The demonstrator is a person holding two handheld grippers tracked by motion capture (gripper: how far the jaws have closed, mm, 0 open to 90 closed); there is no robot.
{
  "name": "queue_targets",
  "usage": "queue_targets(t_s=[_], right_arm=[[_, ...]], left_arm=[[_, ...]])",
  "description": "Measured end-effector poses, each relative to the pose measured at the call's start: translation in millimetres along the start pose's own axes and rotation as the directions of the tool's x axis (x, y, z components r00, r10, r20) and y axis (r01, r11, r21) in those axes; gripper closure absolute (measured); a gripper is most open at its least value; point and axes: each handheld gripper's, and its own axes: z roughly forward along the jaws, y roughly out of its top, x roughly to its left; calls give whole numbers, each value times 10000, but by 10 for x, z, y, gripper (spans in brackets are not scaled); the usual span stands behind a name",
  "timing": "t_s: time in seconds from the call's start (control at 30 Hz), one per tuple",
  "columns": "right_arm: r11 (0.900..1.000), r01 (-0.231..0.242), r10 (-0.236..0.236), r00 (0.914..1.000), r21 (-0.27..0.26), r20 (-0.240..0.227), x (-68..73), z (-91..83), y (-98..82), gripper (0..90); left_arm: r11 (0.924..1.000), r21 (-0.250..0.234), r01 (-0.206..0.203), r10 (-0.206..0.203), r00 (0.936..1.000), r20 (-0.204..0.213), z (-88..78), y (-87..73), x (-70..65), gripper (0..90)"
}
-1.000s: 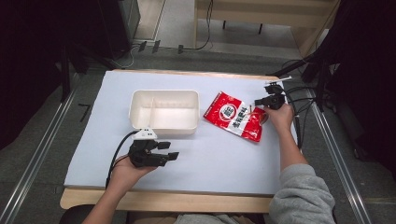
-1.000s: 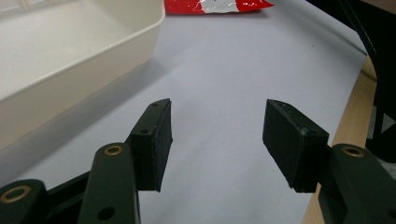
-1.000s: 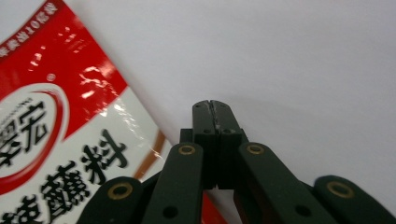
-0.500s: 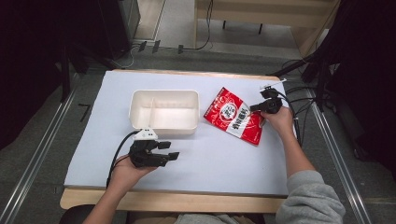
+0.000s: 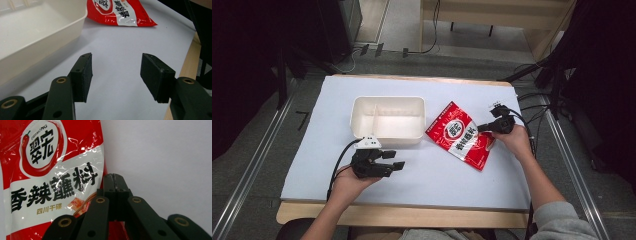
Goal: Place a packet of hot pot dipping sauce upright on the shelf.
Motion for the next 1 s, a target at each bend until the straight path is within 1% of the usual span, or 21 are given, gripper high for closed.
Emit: queue_targets(t_s=[0.1, 0.17, 0.2, 0.23, 0.27, 0.3, 0.33, 0.4, 0.47, 0.57, 0.6, 0.67, 0.73, 0.77, 0.8, 0.83, 0.87, 0.93, 0.97, 1.0], right_arm=[[10000, 82, -83, 9999, -21, -105, 126, -46, -91, 900], [9996, 280, -282, 9995, -85, -163, 189, -116, -140, 900], [9996, 273, -272, 9986, 13, -457, 210, -152, -166, 900], [9987, 436, -427, 9985, 271, -339, 241, -155, -199, 900], [9978, 659, -658, 9977, 108, -143, 280, -174, -240, 900], [9974, 725, -725, 9974, 60, 10, 289, -201, -264, 900], [9978, 656, -654, 9976, -55, 246, 284, -219, -279, 900], [9979, 540, -518, 9970, -371, 583, 225, -249, -287, 900], [9982, 237, -190, 9961, -545, 861, 152, -259, -267, 900], [9960, -41, 154, 9918, -892, 1267, 43, -260, -224, 900], [9958, -18, 142, 9908, -913, 1349, 18, -252, -216, 900], [9972, -166, 273, 9885, -726, 1486, -27, -212, -202, 900], [9986, -192, 261, 9897, -501, 1405, -38, -159, -213, 900], [9988, -107, 175, 9891, -472, 1459, -26, -144, -227, 900], [9989, -90, 152, 9903, -452, 1381, -17, -151, -237, 900], [9993, -52, 97, 9923, -368, 1236, -9, -158, -253, 900], [9993, -83, 127, 9924, -364, 1228, 0, -165, -268, 900], [9996, -13, 42, 9952, -292, 977, 21, -183, -319, 900], [9997, -29, 49, 9963, -242, 855, 36, -195, -346, 900], [9999, -65, 76, 9965, -139, 830, 59, -211, -370, 900]], left_arm=[[10000, -81, -34, 34, 10000, 52, 12, 14, -16, 440], [9999, -114, -64, 65, 9999, 99, 23, 23, -26, 443], [9999, -56, -94, 95, 9999, 115, 29, 30, -28, 446], [10000, -67, -57, 58, 9999, 156, 40, 34, -34, 447], [9999, -62, -98, 99, 9998, 191, 51, 39, -39, 448], [9999, -17, -132, 132, 9997, 188, 59, 45, -45, 451], [9999, -21, -152, 152, 9996, 219, 70, 52, -49, 452], [9998, -3, -223, 223, 9994, 253, 94, 65, -55, 453], [9996, 44, -277, 275, 9992, 285, 112, 80, -59, 455], [9995, 12, -322, 322, 9989, 339, 135, 91, -61, 456], [9995, 52, -324, 323, 9989, 326, 138, 95, -57, 457], [9994, 91, -326, 323, 9989, 338, 144, 99, -46, 459], [9997, 22, -262, 261, 9990, 358, 150, 99, -43, 462], [9997, 35, -247, 246, 9991, 357, 150, 101, -40, 463], [9997, 35, -247, 246, 9991, 357, 150, 101, -40, 471], [9999, 98, -134, 131, 9995, 296, 145, 105, -42, 481], [10000, 71, -54, 52, 9995, 321, 144, 106, -47, 491], [9999, 88, -89, 87, 9997, 228, 137, 109, -64, 517], [9999, 14, -101, 100, 9995, 289, 141, 107, -69, 533], [9999, 65, -91, 90, 9996, 267, 141, 111, -78, 549]])
